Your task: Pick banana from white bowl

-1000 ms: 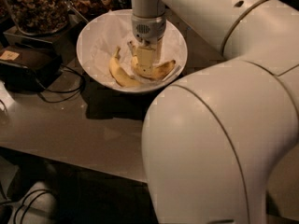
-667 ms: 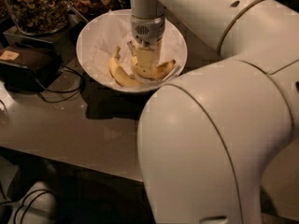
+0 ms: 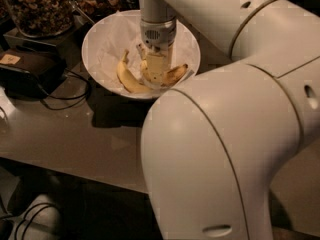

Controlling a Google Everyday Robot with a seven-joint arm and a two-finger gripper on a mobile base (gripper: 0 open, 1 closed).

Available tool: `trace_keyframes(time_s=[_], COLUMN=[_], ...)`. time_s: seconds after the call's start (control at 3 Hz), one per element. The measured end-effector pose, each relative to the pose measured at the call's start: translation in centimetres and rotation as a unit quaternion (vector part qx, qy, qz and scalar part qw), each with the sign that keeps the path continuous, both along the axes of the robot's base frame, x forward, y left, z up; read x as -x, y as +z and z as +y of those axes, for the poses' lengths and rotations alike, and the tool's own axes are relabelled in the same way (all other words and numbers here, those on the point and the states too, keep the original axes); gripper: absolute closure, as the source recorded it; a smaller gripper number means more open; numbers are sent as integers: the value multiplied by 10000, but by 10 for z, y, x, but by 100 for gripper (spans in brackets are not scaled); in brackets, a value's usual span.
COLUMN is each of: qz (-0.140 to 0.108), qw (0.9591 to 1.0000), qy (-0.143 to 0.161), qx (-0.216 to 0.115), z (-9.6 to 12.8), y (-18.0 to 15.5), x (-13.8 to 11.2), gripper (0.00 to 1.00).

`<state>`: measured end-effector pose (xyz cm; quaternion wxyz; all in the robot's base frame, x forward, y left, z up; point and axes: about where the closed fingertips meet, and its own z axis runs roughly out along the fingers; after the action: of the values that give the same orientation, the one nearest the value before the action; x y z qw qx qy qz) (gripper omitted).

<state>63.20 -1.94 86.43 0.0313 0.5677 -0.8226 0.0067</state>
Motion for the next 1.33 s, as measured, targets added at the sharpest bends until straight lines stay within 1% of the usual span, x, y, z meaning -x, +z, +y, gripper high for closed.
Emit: trace_keyframes(time_s=[0.33,0.67,1.0,1.33], qz=[69,135,42,41], qw=[10000,9999,10000,10000], qy=[8,15,-1,-1], qx=[6,-12,-19,-19], z=[0,-1,-5,-5], y=[-7,-12,-11,-11], x=[-1,-2,0,0], gripper=[52,50,69,92])
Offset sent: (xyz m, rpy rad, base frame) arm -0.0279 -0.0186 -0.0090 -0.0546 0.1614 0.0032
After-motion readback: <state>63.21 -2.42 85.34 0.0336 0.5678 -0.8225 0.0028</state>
